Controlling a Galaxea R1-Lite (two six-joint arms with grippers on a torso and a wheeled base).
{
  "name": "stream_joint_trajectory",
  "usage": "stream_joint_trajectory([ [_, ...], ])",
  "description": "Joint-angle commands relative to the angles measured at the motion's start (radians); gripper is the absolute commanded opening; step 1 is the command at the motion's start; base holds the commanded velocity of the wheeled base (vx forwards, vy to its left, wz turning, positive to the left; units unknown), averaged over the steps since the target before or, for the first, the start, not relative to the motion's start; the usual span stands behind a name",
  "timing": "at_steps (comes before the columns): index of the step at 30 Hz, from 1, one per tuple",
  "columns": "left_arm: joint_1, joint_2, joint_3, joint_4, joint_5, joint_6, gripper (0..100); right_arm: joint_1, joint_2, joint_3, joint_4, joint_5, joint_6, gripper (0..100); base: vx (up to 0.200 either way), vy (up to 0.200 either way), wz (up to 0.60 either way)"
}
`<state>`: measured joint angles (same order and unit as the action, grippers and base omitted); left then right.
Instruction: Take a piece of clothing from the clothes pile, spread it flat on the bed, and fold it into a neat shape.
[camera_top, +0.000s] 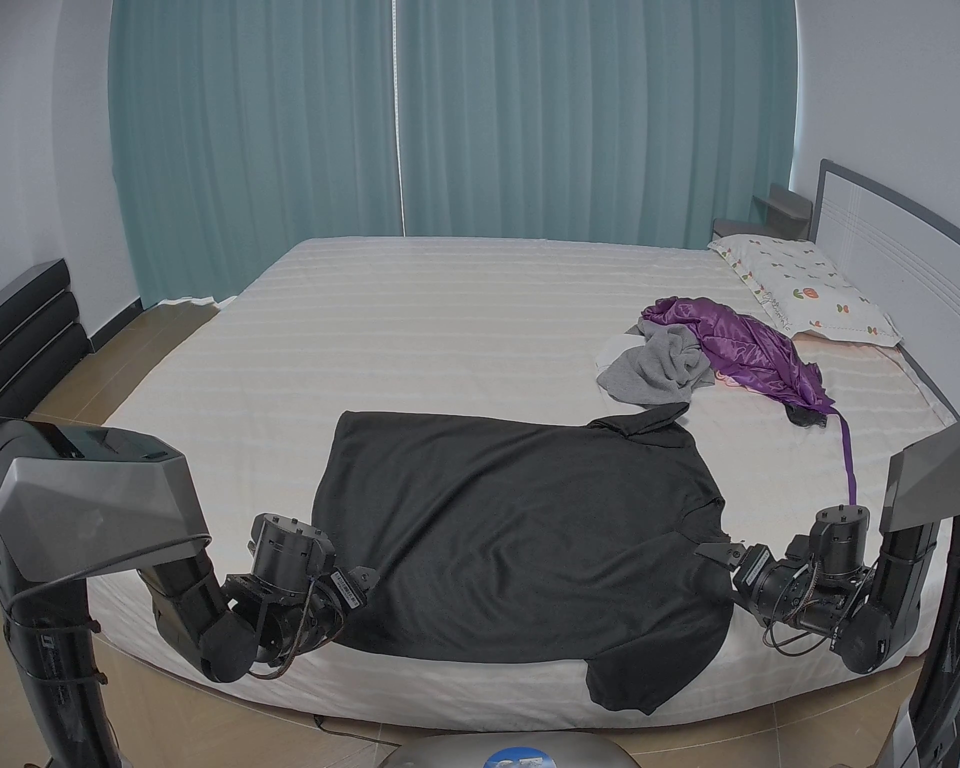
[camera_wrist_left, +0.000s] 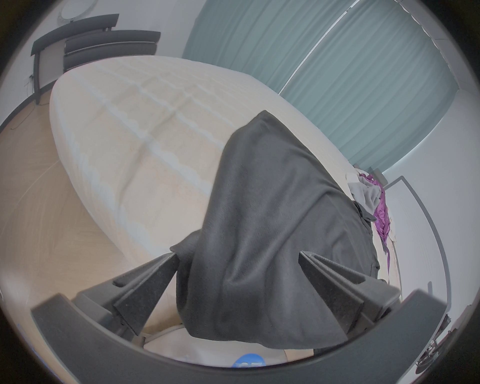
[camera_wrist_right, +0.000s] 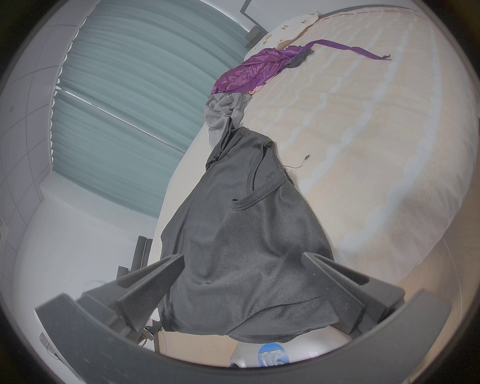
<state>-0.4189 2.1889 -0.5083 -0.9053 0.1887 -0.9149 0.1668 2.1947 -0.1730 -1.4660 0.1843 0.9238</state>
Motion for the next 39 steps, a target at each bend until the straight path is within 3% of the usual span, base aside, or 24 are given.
stream_joint_trajectory([
  [1,0.025,-0.012,0.01,-0.004,0.029,0.011,100,0.0,0.0,0.003,-0.001,0.0,0.0,100,0.0,0.0,0.0],
  [15,0.045,-0.176,0.119,0.023,0.06,0.174,100,0.008,-0.003,0.007,-0.001,0.0,0.001,100,0.0,0.0,0.0],
  [24,0.037,-0.175,0.131,0.02,0.081,0.186,100,0.016,-0.001,0.01,-0.001,0.0,0.001,100,0.0,0.0,0.0],
  [28,0.043,-0.138,0.119,0.017,0.044,0.18,100,0.016,-0.001,0.01,-0.002,0.0,0.001,100,0.0,0.0,0.0],
  [32,0.063,-0.089,0.091,0.014,-0.097,0.067,100,0.016,0.002,0.01,-0.002,0.0,0.001,100,0.0,0.0,0.0],
  [39,0.163,-0.094,0.082,0.013,-0.256,0.042,100,0.016,0.004,0.01,-0.001,0.0,0.003,100,0.0,0.0,0.0],
])
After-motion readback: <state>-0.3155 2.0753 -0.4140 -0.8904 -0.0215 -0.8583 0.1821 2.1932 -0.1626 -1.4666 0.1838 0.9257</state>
